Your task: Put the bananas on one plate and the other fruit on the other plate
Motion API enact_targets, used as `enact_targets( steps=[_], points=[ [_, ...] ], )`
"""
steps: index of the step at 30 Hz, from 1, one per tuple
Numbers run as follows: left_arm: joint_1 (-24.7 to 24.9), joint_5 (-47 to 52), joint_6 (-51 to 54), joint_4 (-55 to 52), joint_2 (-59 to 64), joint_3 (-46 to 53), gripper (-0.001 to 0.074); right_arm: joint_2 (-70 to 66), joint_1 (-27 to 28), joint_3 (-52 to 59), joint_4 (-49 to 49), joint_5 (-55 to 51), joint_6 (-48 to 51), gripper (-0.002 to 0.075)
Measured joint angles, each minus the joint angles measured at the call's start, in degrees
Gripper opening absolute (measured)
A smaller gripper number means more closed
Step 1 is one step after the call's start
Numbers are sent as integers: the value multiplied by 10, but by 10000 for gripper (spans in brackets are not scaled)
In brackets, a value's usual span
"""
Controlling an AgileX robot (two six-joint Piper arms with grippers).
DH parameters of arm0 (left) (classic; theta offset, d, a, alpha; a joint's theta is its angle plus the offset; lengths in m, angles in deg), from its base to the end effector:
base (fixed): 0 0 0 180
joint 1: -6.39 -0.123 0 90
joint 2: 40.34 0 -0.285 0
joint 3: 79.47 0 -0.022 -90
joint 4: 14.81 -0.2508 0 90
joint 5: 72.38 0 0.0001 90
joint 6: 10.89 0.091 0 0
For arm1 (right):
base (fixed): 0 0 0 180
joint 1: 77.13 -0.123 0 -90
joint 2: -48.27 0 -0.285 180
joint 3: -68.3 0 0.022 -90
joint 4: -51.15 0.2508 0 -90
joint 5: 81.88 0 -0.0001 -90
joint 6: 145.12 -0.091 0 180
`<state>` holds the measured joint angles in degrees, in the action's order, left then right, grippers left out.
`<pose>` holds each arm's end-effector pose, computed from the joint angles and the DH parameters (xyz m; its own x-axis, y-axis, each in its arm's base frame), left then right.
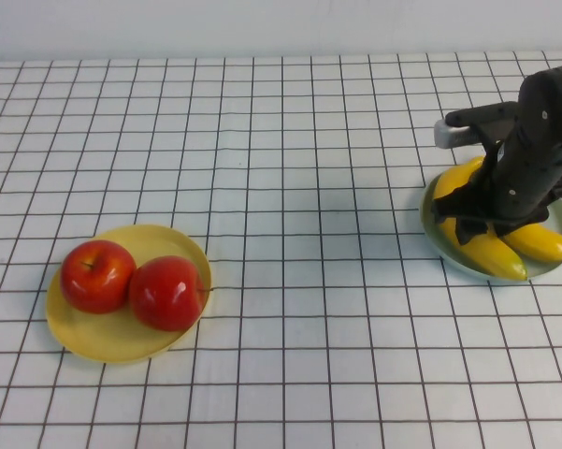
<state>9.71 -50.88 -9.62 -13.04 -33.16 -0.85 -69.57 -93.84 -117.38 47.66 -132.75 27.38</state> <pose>0.0525 -0.0041 0.1718 -0.2972 0.0106 -0.9548 0.0667 0.9977 -0.0096 0.3845 0.1109 0.2138 -0.9372 -0.1851 -0.2957 -0.1883 0.9820 -0.0179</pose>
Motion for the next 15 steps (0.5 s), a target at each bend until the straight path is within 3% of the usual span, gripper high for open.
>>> enact_targets(
  steps=[3, 9, 15],
  points=[
    [0, 0, 0, 0, 0, 0, -3, 31, -10, -2, -3, -9, 0, 297],
    [0, 0, 0, 0, 0, 0, -3, 190, -59, 78, -2, 48, -13, 39],
    [0, 0, 0, 0, 0, 0, -3, 400, -111, 256, 0, 177, -39, -8]
  ],
)
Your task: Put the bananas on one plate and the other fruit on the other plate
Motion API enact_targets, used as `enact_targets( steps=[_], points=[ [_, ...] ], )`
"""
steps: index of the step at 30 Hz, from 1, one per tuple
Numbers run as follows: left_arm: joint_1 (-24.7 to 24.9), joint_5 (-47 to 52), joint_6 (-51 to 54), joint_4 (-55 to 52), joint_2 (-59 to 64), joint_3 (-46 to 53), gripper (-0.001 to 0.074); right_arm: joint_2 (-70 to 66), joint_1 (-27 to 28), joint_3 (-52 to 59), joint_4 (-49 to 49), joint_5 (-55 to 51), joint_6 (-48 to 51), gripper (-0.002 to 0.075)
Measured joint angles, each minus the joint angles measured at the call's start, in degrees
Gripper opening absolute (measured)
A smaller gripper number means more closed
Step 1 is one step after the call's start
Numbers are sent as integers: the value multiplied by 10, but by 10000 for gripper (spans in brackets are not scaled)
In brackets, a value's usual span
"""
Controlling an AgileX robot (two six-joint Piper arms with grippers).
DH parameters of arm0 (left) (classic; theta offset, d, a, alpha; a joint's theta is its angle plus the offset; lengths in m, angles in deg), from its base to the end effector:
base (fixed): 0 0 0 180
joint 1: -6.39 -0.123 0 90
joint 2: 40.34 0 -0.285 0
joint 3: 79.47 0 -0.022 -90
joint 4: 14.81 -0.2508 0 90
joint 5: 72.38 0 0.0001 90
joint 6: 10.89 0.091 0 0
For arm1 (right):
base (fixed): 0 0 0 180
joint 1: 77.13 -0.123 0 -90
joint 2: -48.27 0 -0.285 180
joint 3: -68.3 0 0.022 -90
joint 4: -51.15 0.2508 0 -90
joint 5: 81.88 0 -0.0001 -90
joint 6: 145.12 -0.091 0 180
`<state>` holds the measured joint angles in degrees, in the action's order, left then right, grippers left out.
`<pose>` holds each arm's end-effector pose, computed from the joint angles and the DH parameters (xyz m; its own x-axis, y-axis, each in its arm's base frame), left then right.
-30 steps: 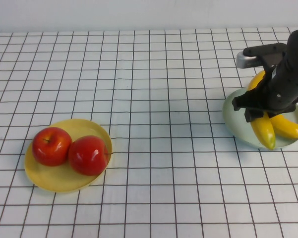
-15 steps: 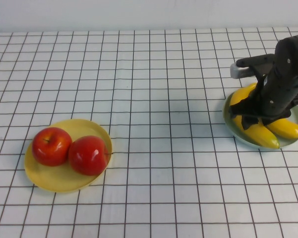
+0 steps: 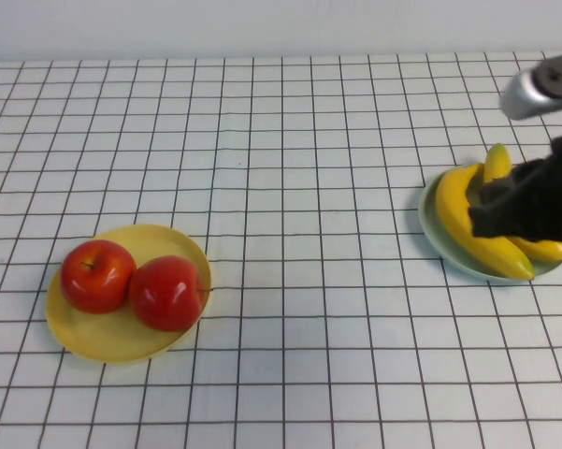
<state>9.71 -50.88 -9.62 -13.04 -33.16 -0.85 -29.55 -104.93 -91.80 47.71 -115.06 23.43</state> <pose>0.0525 -0.0041 0.1718 -0.2972 0.0106 -0.9548 0.0667 0.9977 -0.0096 0.2315 0.1187 0.3301 -0.6383 -0.1682 -0.7511 -0.3530 0.9311 0.0915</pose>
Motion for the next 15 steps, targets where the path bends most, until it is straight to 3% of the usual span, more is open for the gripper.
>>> enact_targets(
  steps=[15],
  points=[
    [0, 0, 0, 0, 0, 0, -3, 502, 3, 291, -63, -11, -23, -14]
  ],
)
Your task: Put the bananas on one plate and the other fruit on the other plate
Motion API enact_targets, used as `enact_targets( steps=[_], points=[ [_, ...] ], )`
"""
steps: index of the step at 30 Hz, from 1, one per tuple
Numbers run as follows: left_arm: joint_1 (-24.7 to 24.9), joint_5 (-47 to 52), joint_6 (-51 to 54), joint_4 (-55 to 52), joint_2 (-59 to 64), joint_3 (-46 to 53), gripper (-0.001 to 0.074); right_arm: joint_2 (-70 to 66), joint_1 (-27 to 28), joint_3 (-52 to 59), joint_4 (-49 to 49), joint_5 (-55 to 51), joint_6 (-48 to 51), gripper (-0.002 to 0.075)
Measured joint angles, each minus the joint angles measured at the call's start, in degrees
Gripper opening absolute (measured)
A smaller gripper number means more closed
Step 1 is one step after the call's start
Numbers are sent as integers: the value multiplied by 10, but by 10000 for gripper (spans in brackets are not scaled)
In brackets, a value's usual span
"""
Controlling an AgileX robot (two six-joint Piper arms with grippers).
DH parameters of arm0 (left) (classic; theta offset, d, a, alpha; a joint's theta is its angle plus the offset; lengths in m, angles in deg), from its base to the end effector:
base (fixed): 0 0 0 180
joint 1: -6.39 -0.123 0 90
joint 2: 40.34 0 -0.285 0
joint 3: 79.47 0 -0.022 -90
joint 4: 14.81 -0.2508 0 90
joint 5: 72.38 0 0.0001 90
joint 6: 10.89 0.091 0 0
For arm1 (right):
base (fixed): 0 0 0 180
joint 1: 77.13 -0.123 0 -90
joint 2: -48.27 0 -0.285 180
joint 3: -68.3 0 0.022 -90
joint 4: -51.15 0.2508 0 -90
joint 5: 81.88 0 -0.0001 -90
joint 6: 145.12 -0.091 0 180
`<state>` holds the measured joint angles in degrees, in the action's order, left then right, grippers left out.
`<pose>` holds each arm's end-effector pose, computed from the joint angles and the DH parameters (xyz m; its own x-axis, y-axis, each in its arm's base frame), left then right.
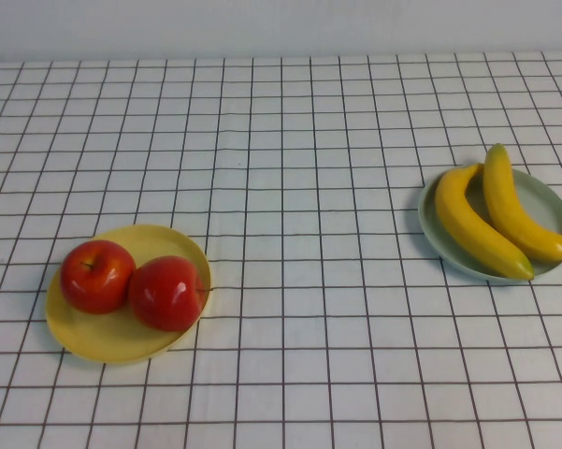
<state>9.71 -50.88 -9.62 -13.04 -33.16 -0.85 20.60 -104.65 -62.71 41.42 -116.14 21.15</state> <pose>0.0525 -0.0041 0.1718 -0.2972 0.0106 -0.9548 0.0667 0.9977 -0.0096 0.0673 0.0253 0.3028 -0.3472 -0.0701 -0.9352 -0.3484 0.9355 0.0592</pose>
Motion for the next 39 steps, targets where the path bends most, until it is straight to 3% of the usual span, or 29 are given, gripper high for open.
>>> enact_targets(
  steps=[8, 18, 28, 39],
  points=[
    [0, 0, 0, 0, 0, 0, -3, 167, 0, 92, -39, -4, -23, -14],
    [0, 0, 0, 0, 0, 0, -3, 179, 16, 183, -11, 81, -24, -15],
    [0, 0, 0, 0, 0, 0, -3, 203, 168, 293, 110, 207, 106, -15],
    [0, 0, 0, 0, 0, 0, -3, 203, 222, 298, 151, 150, 106, -15]
  ],
)
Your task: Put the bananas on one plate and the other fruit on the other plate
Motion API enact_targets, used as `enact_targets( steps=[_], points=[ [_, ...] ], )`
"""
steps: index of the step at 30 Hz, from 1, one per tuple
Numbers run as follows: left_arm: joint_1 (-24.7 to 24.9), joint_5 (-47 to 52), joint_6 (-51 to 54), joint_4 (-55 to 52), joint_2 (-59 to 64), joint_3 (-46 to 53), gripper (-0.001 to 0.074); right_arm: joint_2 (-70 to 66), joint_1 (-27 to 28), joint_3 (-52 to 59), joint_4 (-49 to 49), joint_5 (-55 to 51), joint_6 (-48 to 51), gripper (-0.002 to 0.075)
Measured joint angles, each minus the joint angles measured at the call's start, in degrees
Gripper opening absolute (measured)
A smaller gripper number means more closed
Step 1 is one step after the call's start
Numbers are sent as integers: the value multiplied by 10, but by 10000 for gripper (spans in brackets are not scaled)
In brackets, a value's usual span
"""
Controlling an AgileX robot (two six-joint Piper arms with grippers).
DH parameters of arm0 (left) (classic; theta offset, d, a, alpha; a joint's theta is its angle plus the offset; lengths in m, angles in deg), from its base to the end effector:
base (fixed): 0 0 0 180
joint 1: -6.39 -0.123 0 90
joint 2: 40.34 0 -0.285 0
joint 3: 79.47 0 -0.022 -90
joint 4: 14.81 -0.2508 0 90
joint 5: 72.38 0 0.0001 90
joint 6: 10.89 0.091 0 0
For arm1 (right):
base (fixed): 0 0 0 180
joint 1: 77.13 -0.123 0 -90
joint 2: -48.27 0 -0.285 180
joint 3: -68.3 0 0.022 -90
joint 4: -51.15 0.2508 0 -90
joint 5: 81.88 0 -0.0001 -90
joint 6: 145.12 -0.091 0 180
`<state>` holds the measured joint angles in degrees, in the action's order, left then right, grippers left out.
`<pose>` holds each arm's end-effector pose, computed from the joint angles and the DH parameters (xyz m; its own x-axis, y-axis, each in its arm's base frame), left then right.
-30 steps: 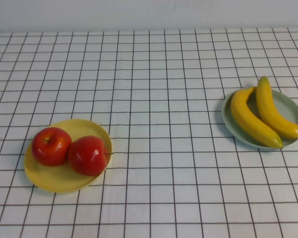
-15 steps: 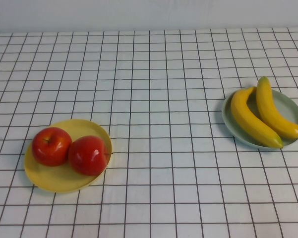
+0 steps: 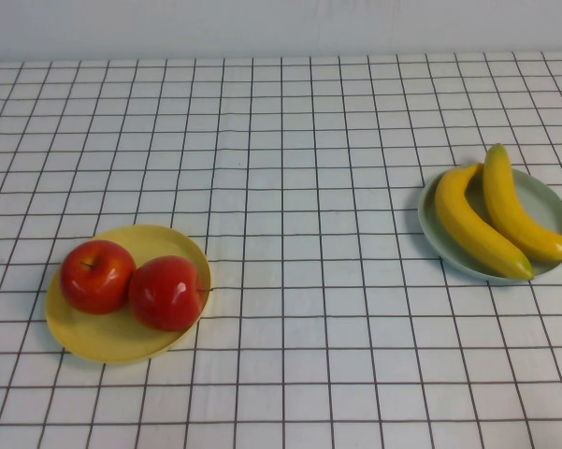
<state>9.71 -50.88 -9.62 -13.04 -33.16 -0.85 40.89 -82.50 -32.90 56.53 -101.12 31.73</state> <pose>0.0525 -0.0041 0.1718 -0.2972 0.0106 -0.9548 0.0667 0.9977 -0.0096 0.0533 0.0078 0.1741 -0.2783 0.1176 -0.9533 -0.0842 0.9857 0.1462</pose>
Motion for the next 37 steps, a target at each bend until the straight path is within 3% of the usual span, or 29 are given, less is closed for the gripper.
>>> enact_targets(
  steps=[7, 37],
  points=[
    [0, 0, 0, 0, 0, 0, -3, 0, 57, 0, 24, -3, 2, -13],
    [0, 0, 0, 0, 0, 0, -3, 0, 58, 0, 30, -11, 50, -15]
  ],
)
